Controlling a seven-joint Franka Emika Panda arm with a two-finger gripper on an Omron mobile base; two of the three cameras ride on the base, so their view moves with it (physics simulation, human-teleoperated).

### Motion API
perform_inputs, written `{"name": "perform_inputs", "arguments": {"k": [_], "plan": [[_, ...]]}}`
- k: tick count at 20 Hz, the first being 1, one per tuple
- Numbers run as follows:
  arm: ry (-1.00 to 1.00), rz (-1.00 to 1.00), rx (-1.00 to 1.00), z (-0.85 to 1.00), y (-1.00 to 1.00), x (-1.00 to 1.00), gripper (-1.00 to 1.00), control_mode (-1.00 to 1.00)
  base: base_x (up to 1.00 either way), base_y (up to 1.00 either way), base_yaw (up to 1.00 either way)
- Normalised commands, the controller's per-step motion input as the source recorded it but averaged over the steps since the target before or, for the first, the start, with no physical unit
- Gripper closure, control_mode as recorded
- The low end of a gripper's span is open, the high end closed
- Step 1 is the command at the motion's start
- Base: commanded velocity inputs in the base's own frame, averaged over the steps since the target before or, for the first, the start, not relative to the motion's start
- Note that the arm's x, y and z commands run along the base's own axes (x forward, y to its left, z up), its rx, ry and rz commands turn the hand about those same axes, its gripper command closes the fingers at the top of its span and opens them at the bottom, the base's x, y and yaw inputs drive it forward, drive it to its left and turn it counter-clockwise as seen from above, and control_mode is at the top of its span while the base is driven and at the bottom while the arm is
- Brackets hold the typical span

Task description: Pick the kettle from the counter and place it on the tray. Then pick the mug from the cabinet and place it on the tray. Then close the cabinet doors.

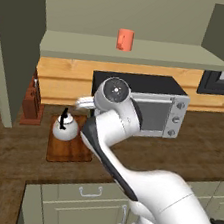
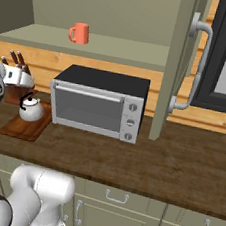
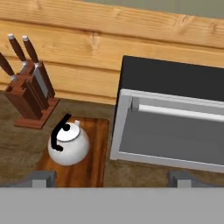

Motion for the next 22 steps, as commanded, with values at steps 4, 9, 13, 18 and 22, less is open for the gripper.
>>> {"name": "perform_inputs", "arguments": {"k": [4, 9, 13, 18, 22], "plan": [[0.00, -0.04, 0.00, 0.96, -0.39, -0.03, -1.00, -1.00, 0.00, 0.00, 0.00], [0.01, -0.17, 0.00, 0.81, -0.35, 0.03, -1.00, -1.00, 0.00, 0.00, 0.00], [0.01, -0.30, 0.00, 0.67, -0.27, 0.14, -1.00, -1.00, 0.00, 0.00, 0.00], [0.02, -0.20, 0.00, 0.45, -0.22, 0.23, -1.00, -1.00, 0.00, 0.00, 0.00], [0.06, -0.23, 0.00, 0.32, -0.31, 0.43, -1.00, -1.00, 0.00, 0.00, 0.00]]}}
